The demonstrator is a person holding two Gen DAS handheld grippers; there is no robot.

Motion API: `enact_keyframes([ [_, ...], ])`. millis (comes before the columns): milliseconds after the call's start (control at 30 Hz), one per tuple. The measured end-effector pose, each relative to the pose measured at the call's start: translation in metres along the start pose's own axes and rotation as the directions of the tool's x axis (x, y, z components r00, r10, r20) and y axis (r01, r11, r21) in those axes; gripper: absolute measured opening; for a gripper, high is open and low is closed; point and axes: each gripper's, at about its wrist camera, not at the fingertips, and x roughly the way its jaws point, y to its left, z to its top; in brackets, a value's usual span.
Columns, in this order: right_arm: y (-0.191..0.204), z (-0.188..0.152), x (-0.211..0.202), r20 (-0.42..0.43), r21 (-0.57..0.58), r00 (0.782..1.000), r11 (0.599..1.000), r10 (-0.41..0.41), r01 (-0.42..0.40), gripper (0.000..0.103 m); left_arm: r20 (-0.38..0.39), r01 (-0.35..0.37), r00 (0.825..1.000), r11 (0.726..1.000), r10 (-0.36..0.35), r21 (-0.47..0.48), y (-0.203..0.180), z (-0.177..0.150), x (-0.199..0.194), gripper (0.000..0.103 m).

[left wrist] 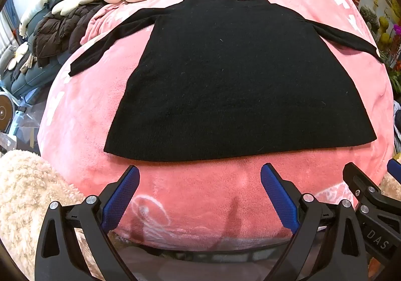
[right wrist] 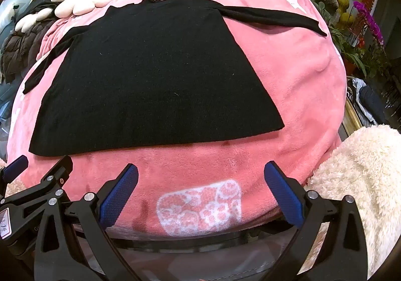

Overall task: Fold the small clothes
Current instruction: 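Position both grippers open above the hem of the black top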

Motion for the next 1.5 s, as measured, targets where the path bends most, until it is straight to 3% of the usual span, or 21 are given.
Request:
enact_keyframes([
  [1200, 0.000, 0.000, -0.002, 0.005, 0.001, 1.000, 1.000, 0.017, -0.017, 0.098, -0.008, 0.014, 1.000, 1.000, -0.014, -0.013, 0.003, -0.001, 0.000, 0.094],
  [1367, -0.017, 0.022, 0.001, 0.015, 0.037, 0.998, 0.998, 0.054, -0.055, 0.098, 0.018, 0.078, 0.997, 0.996, -0.077, -0.044, 0.010, 0.000, -0.004, 0.095],
  [1500, -0.071, 0.088, 0.001, 0.091, 0.122, 0.995, 0.991, 0.040, -0.051, 0.098, 0.022, 0.111, 0.994, 0.991, -0.109, -0.074, 0.012, 0.005, -0.005, 0.095],
])
